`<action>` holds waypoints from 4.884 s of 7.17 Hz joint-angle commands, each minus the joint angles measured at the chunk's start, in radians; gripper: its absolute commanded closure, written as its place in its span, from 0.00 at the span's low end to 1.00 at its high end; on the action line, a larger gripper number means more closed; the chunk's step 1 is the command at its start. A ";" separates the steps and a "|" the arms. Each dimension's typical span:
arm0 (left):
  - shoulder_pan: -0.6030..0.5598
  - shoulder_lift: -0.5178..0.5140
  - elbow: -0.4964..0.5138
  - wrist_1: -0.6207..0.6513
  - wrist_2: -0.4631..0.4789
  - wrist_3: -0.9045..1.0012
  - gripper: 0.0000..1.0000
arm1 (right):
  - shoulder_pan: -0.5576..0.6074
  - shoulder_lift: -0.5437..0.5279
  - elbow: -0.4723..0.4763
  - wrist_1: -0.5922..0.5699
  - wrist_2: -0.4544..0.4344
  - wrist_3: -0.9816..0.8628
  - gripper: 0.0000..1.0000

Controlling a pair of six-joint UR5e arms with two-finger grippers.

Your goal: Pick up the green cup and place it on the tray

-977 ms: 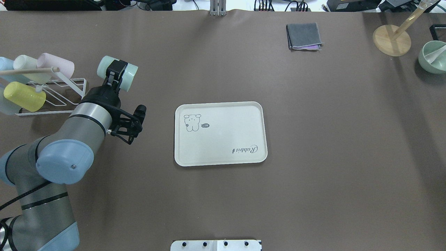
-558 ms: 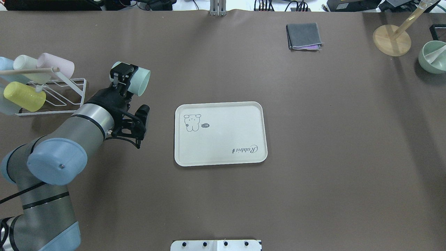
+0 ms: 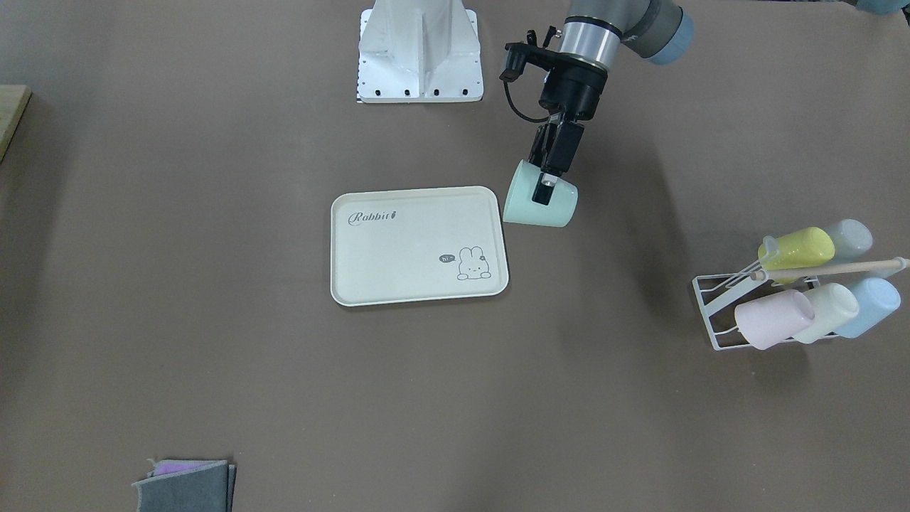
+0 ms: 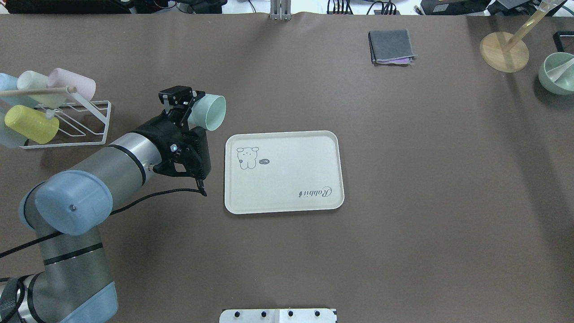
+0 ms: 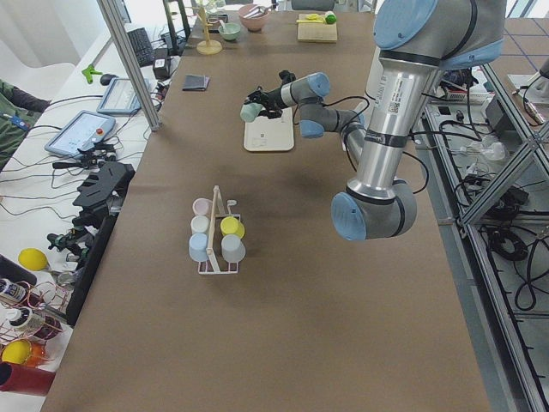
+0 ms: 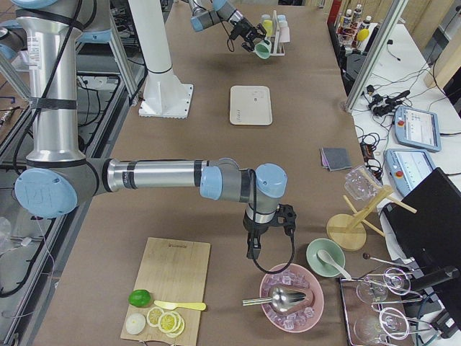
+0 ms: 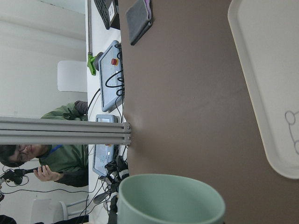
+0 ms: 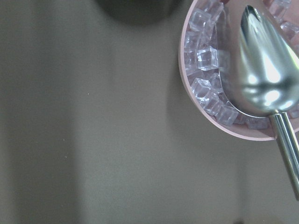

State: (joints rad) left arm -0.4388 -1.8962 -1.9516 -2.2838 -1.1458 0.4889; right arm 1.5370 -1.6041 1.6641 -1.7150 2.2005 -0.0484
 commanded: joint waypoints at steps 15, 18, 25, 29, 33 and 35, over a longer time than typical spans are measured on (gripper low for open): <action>-0.020 -0.376 0.887 -1.041 -0.466 -0.926 0.51 | 0.000 -0.004 -0.007 0.000 0.005 0.004 0.00; -0.015 -0.383 0.887 -0.955 -0.522 -0.932 0.50 | 0.000 -0.004 -0.001 -0.006 0.015 0.004 0.00; -0.020 -0.337 0.886 -0.944 -0.509 -0.883 0.02 | 0.000 -0.005 -0.001 -0.008 0.015 0.002 0.00; -0.024 -0.322 0.870 -0.948 -0.514 -0.885 0.02 | 0.000 -0.008 -0.003 -0.008 0.013 0.002 0.00; -0.037 -0.282 0.641 -0.724 -0.511 -0.886 0.02 | 0.000 -0.007 -0.001 -0.011 0.016 0.001 0.00; -0.070 -0.290 0.486 -0.375 -0.500 -0.880 0.02 | 0.000 -0.008 -0.001 -0.011 0.016 0.001 0.00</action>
State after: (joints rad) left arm -0.4887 -2.1825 -1.3707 -2.8731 -1.6523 -0.3954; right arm 1.5370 -1.6109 1.6627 -1.7255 2.2164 -0.0474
